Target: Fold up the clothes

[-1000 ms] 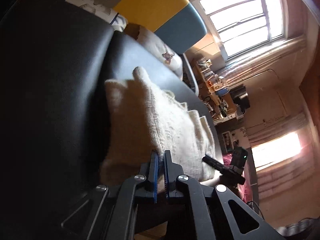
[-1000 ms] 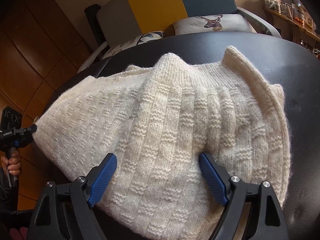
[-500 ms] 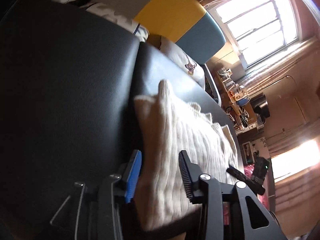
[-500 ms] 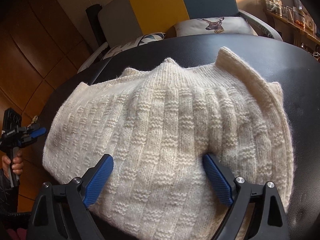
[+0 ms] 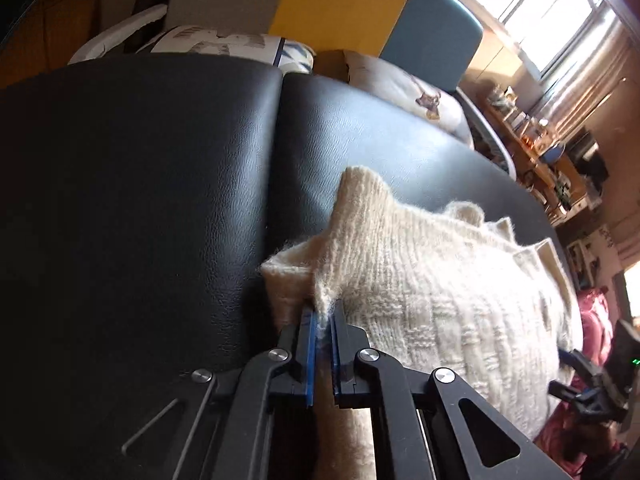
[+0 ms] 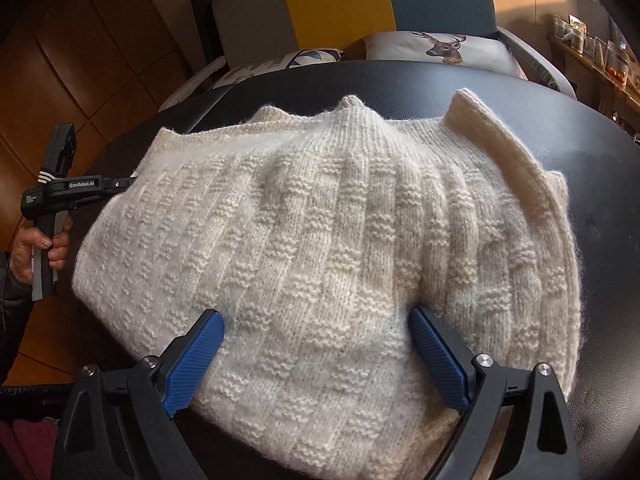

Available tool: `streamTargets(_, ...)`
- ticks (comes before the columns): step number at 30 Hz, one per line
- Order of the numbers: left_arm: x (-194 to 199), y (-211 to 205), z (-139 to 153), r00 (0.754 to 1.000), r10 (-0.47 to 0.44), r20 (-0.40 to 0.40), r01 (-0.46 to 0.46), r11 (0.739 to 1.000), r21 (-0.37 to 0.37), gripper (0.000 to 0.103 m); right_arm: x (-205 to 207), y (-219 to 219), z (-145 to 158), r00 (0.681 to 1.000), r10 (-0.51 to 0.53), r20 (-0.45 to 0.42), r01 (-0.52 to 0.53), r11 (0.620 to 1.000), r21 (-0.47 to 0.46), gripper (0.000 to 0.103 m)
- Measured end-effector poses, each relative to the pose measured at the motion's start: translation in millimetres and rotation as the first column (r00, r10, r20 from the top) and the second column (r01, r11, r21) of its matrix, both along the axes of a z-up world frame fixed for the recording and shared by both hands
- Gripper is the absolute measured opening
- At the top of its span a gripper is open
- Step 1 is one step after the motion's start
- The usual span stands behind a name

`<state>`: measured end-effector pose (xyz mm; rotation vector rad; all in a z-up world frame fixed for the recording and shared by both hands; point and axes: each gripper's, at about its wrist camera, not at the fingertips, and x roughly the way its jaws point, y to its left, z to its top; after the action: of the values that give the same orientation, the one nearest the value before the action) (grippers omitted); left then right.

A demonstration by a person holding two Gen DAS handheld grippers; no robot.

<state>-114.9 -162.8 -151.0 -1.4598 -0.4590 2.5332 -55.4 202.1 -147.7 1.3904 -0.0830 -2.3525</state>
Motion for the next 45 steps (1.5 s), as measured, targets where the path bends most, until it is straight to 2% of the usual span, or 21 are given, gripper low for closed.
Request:
streamTargets(3, 6.2, 7.9, 35.6, 0.994, -0.006, -0.108, -0.004, 0.996, -0.085, 0.014, -3.4, 0.9, 5.8, 1.0, -0.004, 0.007, 0.004, 1.0, -0.005, 0.096)
streamTargets(4, 10.1, 13.9, 49.1, 0.986, -0.054, -0.156, 0.045, 0.997, -0.061, 0.016, -5.7, 2.7, 9.6, 1.0, -0.006, 0.013, 0.006, 1.0, -0.018, 0.096)
streamTargets(6, 11.8, 35.3, 68.9, 0.959, -0.176, -0.22, 0.168, 0.984, -0.054, 0.042, -12.4, 7.1, 24.3, 1.0, 0.011, -0.002, -0.012, 0.998, -0.061, 0.096)
streamTargets(8, 9.3, 63.5, 82.5, 0.914, -0.315, -0.256, 0.305, 0.949, -0.081, 0.047, -24.3, 11.8, 43.1, 0.999, 0.039, -0.036, -0.043, 0.993, -0.112, 0.096)
streamTargets(10, 2.2, 95.5, 79.0, 0.863, -0.449, -0.232, 0.429, 0.894, -0.132, 0.047, -46.5, 15.9, 56.9, 0.998, 0.05, -0.043, -0.056, 0.988, -0.145, 0.096)
streamTargets(12, -13.1, 120.3, 64.9, 0.84, -0.513, -0.175, 0.49, 0.857, -0.159, 0.047, -72.7, 15.9, 64.4, 0.998, 0.045, -0.05, -0.051, 0.991, -0.124, 0.096)
streamTargets(15, -37.5, 138.7, 39.4, 0.846, -0.528, -0.073, 0.512, 0.843, -0.167, 0.047, -111.6, 10.8, 58.7, 0.998, 0.058, -0.015, -0.059, 0.995, -0.079, 0.088)
streamTargets(17, -41.8, 140.3, 25.5, 0.849, -0.529, -0.016, 0.519, 0.839, -0.165, 0.047, -130.6, 5.6, 47.1, 0.998, 0.066, 0.026, -0.065, 0.997, -0.03, 0.071)
streamTargets(21, -43.8, 139.8, 7.6, 0.838, -0.545, 0.031, 0.542, 0.824, -0.166, 0.047, -148.9, -5.8, 17.1, 0.989, 0.101, 0.112, -0.108, 0.992, 0.06, 0.063)
streamTargets(23, -42.0, 136.9, 2.8, 0.84, -0.542, 0.029, 0.54, 0.829, -0.15, 0.047, -150.1, -8.8, 6.4, 0.986, 0.109, 0.126, -0.12, 0.99, 0.08, 0.06)
streamTargets(24, -41.4, 134.5, 1.1, 0.846, -0.533, 0.027, 0.531, 0.837, -0.135, 0.041, -150.0, -10.8, 2.5, 0.986, 0.112, 0.126, -0.124, 0.988, 0.094, 0.057)
streamTargets(25, -40.6, 131.9, -0.6, 0.857, -0.515, 0.025, 0.514, 0.849, -0.126, 0.034, -148.9, -13.3, -0.3, 0.986, 0.114, 0.119, -0.128, 0.984, 0.121, 0.049)
streamTargets(26, -40.6, 128.7, -1.8, 0.872, -0.489, 0.023, 0.487, 0.864, -0.126, 0.016, -147.7, -15.7, -2.7, 0.987, 0.116, 0.112, -0.132, 0.981, 0.146, 0.04)
streamTargets(27, -40.6, 125.2, -2.8, 0.887, -0.46, 0.02, 0.459, 0.88, -0.122, 0.01, -146.2, -17.1, -3.1, 0.988, 0.119, 0.101, -0.134, 0.978, 0.157, 0.036)
streamTargets(29, -36.5, 117.1, -1.3, 0.919, -0.393, -0.009, 0.391, 0.916, -0.094, 0.006, -143.2, -16.8, -2.9, 0.989, 0.113, 0.093, -0.127, 0.979, 0.162, 0.024)
streamTargets(31, -26.7, 118.2, 5.0, 0.932, -0.356, -0.072, 0.347, 0.931, -0.112, 0.005, -140.2, -16.4, -0.8, 0.991, 0.108, 0.085, -0.12, 0.98, 0.16, 0.009)
streamTargets(35, -18.1, 121.3, 26.8, 0.931, -0.302, -0.205, 0.28, 0.951, -0.128, 0.005, -138.6, -16.5, 19.3, 0.995, 0.099, 0.018, -0.101, 0.981, 0.166, 0.006)
streamTargets(37, -25.6, 122.3, 32.8, 0.933, -0.281, -0.226, 0.257, 0.958, -0.129, 0.005, -141.8, -11.7, 29.6, 0.997, 0.07, -0.023, -0.066, 0.987, 0.147, 0.006)
streamTargets(41, -50.4, 129.6, 6.2, 0.954, -0.267, -0.136, 0.24, 0.953, -0.186, 0.006, -152.8, -10.1, 7.5, 1.0, 0.025, 0.013, -0.027, 0.986, 0.167, 0.006)
streamTargets(43, -57.0, 126.3, -11.7, 0.967, -0.234, -0.101, 0.217, 0.964, -0.153, 0.007, -152.3, -8.9, -5.9, 1.0, 0.001, 0.022, -0.004, 0.988, 0.153, 0.006)
streamTargets(45, -57.0, 123.0, -10.1, 0.972, -0.209, -0.11, 0.194, 0.972, -0.131, 0.01, -149.9, -4.8, -10.4, 0.999, -0.029, 0.014, 0.027, 0.993, 0.117, 0.007)
